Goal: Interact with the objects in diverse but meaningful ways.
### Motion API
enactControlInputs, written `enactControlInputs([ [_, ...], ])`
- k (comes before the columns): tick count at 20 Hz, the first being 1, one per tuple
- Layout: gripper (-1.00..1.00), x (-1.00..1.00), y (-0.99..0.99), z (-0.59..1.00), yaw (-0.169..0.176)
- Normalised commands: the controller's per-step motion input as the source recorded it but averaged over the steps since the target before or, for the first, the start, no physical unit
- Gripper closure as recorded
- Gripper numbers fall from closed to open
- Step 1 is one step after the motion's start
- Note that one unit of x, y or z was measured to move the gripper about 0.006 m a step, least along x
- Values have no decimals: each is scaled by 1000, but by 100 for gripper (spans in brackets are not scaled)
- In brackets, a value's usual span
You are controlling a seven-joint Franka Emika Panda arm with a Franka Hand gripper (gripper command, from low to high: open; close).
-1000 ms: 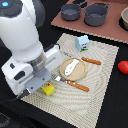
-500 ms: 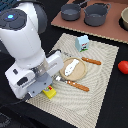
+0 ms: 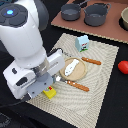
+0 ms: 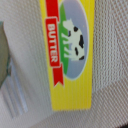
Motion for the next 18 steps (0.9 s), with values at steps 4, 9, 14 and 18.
enactControlInputs([
  [4, -100, 580, 637, 696, -21],
  [9, -100, 603, 565, 303, -54],
  [14, -100, 504, 359, 77, -133],
  [18, -100, 455, 222, 36, -157],
])
